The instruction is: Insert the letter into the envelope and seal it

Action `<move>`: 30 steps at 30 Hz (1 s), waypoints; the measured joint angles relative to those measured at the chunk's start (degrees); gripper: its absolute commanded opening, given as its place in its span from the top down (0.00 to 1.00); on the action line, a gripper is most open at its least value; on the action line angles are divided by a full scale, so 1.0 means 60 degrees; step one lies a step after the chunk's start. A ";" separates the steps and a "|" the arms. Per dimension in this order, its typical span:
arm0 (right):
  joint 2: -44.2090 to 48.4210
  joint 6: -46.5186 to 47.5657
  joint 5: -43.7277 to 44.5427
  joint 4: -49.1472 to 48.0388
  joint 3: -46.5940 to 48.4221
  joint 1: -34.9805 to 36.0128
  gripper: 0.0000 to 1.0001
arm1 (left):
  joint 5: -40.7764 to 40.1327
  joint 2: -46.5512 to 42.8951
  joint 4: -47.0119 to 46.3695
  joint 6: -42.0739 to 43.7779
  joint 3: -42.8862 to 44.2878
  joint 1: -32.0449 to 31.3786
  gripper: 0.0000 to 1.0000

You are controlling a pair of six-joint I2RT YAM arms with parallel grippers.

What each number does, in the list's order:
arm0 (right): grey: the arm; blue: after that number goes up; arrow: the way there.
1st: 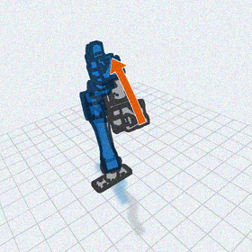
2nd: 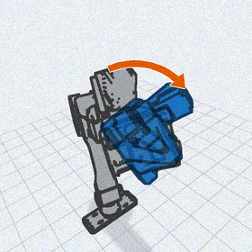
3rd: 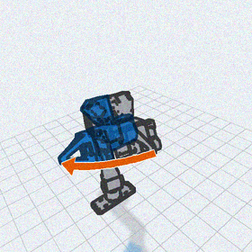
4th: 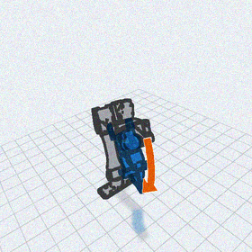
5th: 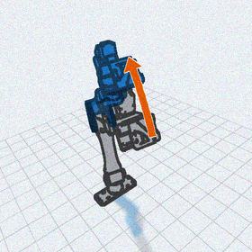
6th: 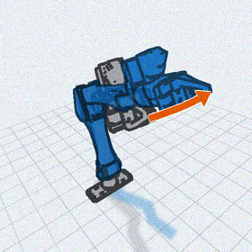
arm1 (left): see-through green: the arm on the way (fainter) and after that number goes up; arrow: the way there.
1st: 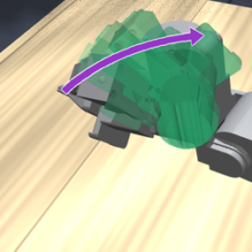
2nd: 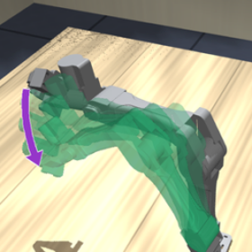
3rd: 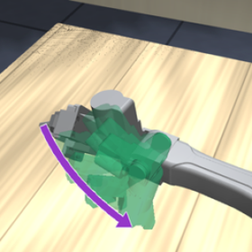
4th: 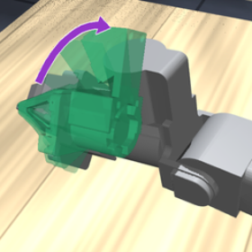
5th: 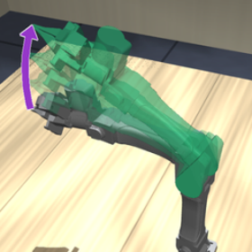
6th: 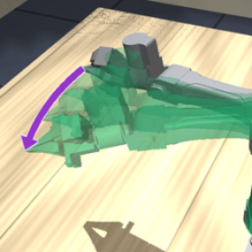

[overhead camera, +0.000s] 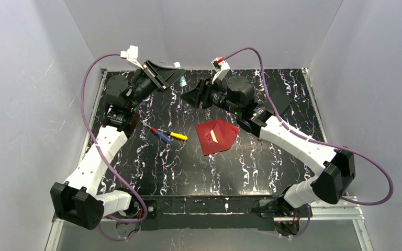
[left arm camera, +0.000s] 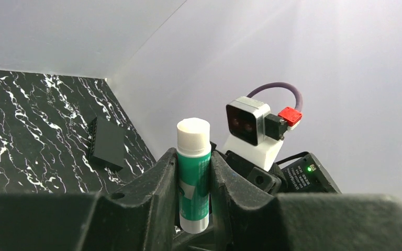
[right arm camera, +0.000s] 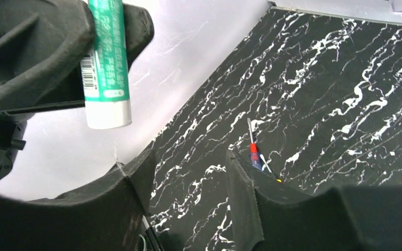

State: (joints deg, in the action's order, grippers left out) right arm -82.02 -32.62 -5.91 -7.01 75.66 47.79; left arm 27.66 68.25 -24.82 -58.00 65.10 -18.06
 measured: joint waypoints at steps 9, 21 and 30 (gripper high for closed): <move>-0.0153 -0.0018 -0.0484 -0.0809 0.0328 -0.0007 0.31 | -0.0069 -0.0073 0.0299 -0.0025 -0.0011 -0.0004 1.00; -0.0222 -0.0514 -0.0568 -0.1100 0.0477 0.0033 0.65 | -0.0011 -0.0073 0.0426 -0.0069 -0.0011 0.0000 1.00; -0.0222 -0.0969 -0.0652 -0.1009 0.0477 0.0058 0.98 | 0.0029 -0.0299 0.0331 -0.0299 -0.0306 0.0058 1.00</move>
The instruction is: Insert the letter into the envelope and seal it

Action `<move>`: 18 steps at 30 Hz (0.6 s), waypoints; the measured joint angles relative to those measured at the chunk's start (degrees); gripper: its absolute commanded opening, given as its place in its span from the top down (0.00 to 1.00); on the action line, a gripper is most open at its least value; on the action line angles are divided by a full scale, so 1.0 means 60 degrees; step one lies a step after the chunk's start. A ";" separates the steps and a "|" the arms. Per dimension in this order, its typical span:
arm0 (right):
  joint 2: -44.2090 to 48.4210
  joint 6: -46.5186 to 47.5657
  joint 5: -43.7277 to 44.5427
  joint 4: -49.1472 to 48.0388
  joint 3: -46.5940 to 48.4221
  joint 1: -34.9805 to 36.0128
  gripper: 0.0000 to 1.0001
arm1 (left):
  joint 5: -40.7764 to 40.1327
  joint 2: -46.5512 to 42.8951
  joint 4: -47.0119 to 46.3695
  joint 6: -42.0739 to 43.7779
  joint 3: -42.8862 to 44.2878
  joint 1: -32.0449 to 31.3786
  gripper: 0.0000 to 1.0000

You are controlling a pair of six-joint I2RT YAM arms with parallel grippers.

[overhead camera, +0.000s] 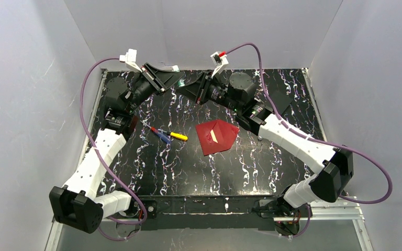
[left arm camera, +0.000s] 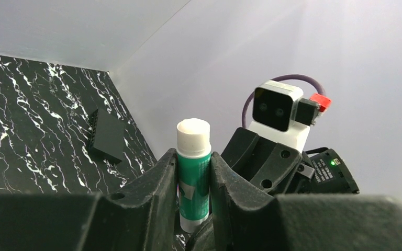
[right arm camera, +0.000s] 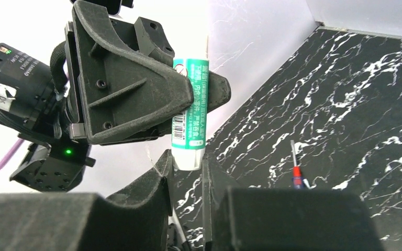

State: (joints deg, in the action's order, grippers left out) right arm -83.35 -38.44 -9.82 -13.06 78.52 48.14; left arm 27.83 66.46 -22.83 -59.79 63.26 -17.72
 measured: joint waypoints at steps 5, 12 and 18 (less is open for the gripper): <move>0.0160 -0.0375 -0.0528 -0.0321 -0.0302 -0.0153 0.99 | 0.0430 -0.0073 -0.0015 0.0102 0.0000 0.0044 1.00; 0.0619 -0.2204 -0.3166 -0.2667 -0.1548 -0.0947 0.99 | 0.2506 -0.0073 -0.0641 0.0488 0.0215 0.0069 1.00; 0.0539 -0.4142 -0.5198 -0.5191 -0.1708 -0.1224 0.99 | 0.4186 -0.0109 -0.2237 0.0386 0.0495 0.0106 1.00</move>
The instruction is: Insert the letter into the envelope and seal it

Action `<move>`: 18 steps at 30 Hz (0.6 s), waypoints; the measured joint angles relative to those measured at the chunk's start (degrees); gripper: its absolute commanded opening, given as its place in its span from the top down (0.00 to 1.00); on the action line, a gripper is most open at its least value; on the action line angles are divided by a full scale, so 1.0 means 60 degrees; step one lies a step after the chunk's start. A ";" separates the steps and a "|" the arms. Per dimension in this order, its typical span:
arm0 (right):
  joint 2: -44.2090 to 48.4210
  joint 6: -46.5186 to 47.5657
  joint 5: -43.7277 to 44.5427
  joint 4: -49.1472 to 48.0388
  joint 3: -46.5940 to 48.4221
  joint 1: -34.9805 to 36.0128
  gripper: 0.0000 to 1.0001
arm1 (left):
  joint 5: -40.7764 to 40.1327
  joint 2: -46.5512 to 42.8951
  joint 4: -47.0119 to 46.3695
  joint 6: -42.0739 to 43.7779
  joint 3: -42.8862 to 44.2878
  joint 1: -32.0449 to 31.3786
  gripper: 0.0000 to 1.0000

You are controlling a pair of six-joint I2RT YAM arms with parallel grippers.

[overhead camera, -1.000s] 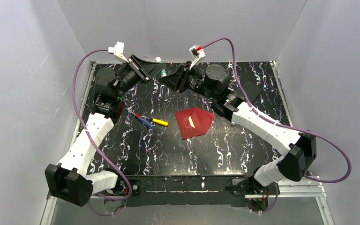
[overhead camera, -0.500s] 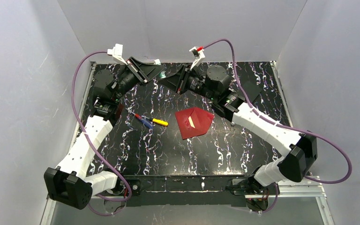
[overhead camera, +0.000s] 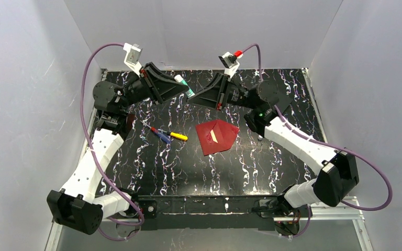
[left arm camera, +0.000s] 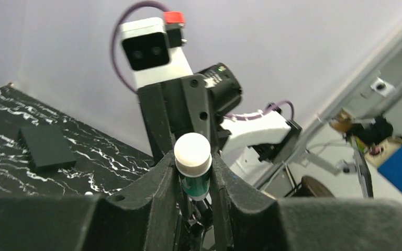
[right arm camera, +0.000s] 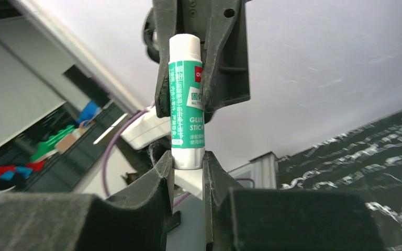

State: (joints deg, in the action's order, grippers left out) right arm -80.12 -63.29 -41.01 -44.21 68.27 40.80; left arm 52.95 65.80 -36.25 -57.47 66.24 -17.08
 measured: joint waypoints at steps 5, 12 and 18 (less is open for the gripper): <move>-0.0495 -0.2404 -0.0798 -0.2951 -0.0135 -0.0058 0.97 | 0.0954 -0.0018 -0.0914 -0.0138 0.0317 -0.0047 1.00; -0.1461 -0.4484 -0.1209 -0.4699 0.0051 -0.0106 0.16 | 0.1064 0.0102 -0.1166 -0.0175 0.0251 -0.0022 1.00; 0.0546 0.0517 0.0543 0.1144 0.0186 0.0055 0.09 | -0.0820 0.0000 -0.0601 -0.0368 -0.0703 -0.0022 1.00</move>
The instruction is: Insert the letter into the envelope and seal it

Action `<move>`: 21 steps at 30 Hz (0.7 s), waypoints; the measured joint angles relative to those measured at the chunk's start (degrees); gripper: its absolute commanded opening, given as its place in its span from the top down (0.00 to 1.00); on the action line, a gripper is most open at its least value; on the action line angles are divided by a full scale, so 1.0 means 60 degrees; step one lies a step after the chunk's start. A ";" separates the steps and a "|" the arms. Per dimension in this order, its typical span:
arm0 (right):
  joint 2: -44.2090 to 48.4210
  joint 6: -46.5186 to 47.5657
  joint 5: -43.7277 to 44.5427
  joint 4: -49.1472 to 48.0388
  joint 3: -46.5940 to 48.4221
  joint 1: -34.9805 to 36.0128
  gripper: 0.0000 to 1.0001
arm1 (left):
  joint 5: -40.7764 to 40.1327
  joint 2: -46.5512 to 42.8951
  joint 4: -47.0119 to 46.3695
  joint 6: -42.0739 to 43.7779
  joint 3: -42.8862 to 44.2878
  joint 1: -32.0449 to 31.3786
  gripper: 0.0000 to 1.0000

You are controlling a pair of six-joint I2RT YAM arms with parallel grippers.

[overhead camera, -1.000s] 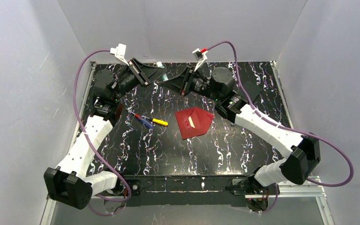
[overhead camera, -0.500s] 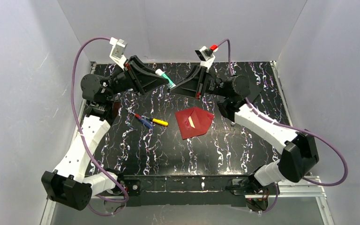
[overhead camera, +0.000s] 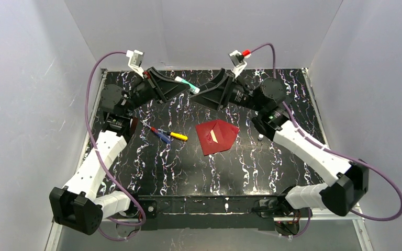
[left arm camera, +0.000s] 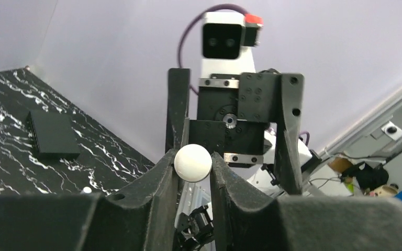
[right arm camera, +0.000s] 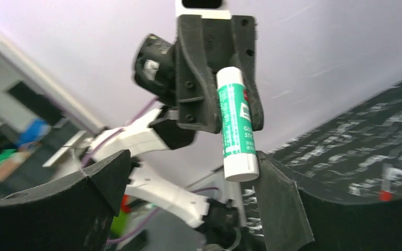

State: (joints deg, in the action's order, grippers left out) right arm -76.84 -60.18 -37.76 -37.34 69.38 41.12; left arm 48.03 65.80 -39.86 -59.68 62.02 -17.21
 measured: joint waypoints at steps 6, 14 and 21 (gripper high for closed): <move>0.0459 0.3887 0.2317 0.3548 0.0619 0.0878 0.30 | -0.1286 -0.0379 0.1359 0.0135 -0.0157 -0.0036 1.00; 0.0073 0.5905 0.3643 0.5595 0.1384 0.1166 0.45 | -0.1606 -0.0175 0.2415 0.0259 -0.0055 0.0040 1.00; 0.0055 0.6579 0.4054 0.6175 0.1559 0.1162 0.70 | -0.1064 -0.0073 0.2619 0.0528 0.0153 0.0135 1.00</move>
State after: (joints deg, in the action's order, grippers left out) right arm -76.51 -20.71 -13.43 -0.30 78.74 48.10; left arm 41.65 65.36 -24.14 -56.51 62.94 -16.40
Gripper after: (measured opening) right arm 0.367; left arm 0.236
